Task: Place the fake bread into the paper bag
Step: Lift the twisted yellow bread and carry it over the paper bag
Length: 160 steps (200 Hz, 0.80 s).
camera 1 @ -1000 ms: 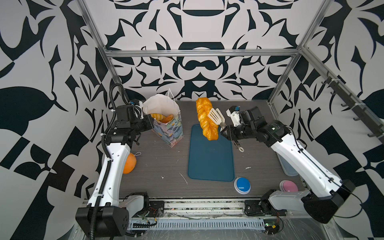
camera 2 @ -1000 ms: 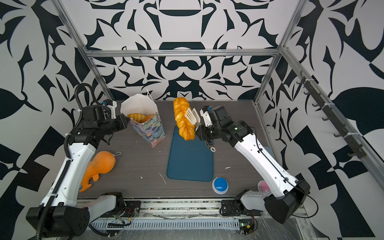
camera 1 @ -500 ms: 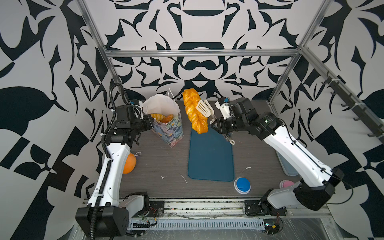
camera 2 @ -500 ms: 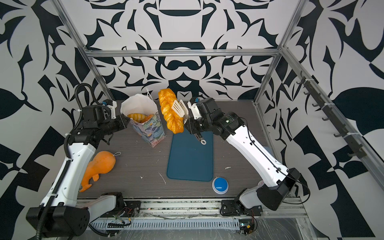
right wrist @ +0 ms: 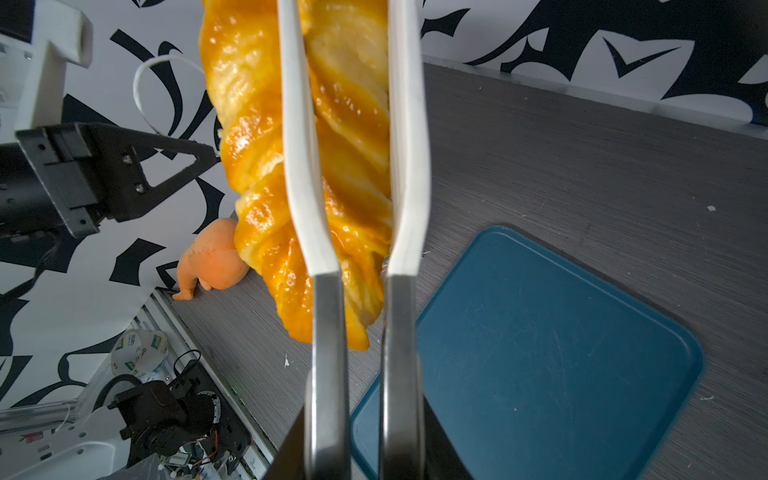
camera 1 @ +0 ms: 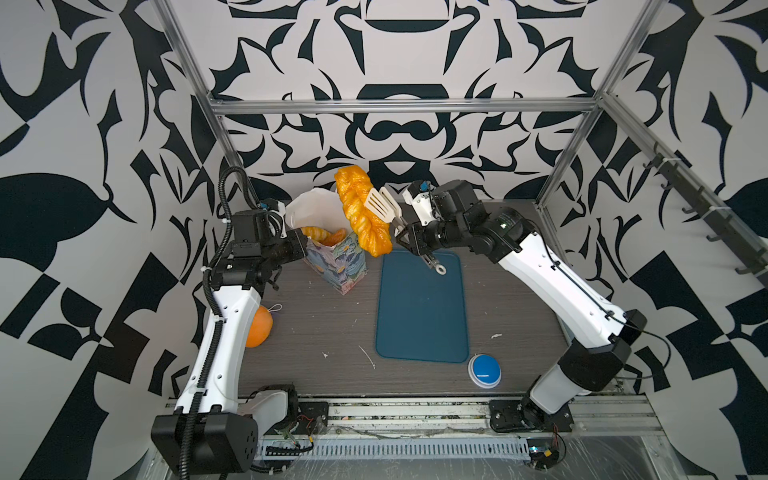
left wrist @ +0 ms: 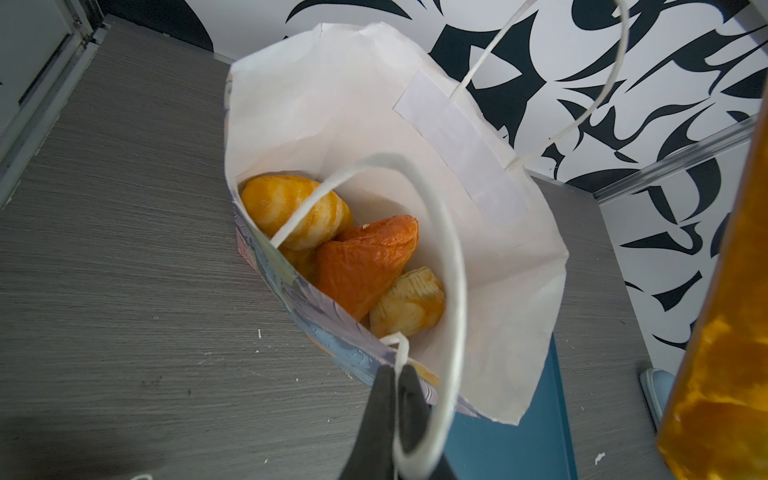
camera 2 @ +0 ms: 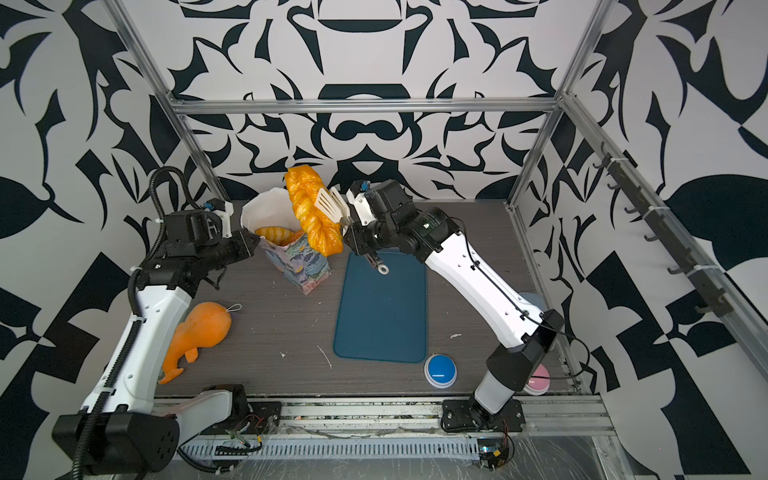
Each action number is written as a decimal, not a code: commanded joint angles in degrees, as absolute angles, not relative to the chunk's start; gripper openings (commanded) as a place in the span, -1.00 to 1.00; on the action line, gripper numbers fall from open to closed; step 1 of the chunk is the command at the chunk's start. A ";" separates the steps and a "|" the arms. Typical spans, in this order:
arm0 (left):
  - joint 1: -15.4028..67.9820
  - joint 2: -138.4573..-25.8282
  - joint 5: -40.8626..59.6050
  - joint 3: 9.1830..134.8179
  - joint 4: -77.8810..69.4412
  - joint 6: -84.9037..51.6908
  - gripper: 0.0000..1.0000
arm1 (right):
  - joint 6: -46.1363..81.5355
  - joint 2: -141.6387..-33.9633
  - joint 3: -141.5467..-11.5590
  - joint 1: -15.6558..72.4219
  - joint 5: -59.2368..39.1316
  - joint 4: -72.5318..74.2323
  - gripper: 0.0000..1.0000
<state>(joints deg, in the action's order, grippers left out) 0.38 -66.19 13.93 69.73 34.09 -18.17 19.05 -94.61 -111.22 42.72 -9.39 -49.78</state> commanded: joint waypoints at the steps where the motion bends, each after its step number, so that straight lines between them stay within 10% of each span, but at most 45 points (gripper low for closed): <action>1: 0.26 -66.13 13.71 69.26 34.66 -18.15 -1.00 | 17.85 -94.26 -116.98 43.32 -9.86 -46.73 -0.37; 160: 0.20 -66.37 13.57 69.17 34.71 -18.12 -1.00 | 16.76 -114.75 -147.36 45.52 -13.04 -53.54 -0.37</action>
<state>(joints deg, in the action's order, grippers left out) 0.38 -66.19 13.72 69.73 34.11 -18.17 17.78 -115.22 -142.12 45.17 -11.90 -55.94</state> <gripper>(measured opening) 0.060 0.320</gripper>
